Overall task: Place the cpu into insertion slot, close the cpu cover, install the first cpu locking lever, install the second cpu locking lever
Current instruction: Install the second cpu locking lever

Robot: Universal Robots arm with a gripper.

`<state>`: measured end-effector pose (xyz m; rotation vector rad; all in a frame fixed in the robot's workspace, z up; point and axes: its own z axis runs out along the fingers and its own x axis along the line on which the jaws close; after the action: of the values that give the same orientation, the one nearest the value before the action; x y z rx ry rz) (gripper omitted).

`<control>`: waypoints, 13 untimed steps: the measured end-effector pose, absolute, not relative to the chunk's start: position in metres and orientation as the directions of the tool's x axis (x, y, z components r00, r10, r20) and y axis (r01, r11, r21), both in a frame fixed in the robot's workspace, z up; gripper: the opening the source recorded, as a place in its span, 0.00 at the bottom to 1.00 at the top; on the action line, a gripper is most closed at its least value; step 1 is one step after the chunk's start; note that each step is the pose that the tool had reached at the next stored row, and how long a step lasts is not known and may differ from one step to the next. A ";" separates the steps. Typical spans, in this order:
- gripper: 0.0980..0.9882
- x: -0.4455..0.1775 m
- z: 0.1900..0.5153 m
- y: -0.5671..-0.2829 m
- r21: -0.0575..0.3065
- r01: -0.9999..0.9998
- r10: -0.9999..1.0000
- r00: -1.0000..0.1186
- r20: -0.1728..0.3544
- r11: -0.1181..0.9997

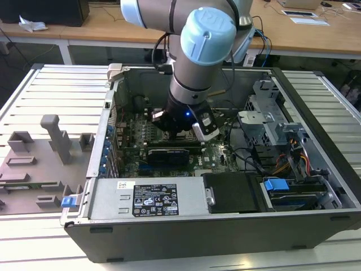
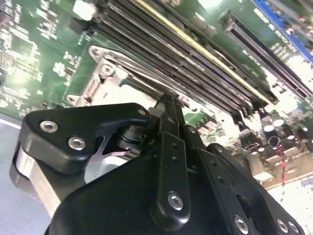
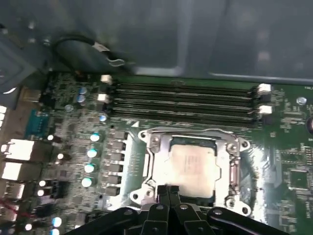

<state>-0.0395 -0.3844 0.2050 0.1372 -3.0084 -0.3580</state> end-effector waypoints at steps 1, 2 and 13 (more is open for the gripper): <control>0.01 -0.039 0.208 -0.383 0.217 -0.077 -0.100 -0.990 0.099 0.973; 0.01 -0.039 0.210 -0.382 0.203 -0.077 -0.099 -0.990 0.101 0.976; 0.01 -0.031 0.211 -0.348 0.044 -0.076 -0.081 -0.989 0.125 0.996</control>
<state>-0.0308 -0.3482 0.2106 0.1183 -3.0120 -0.0593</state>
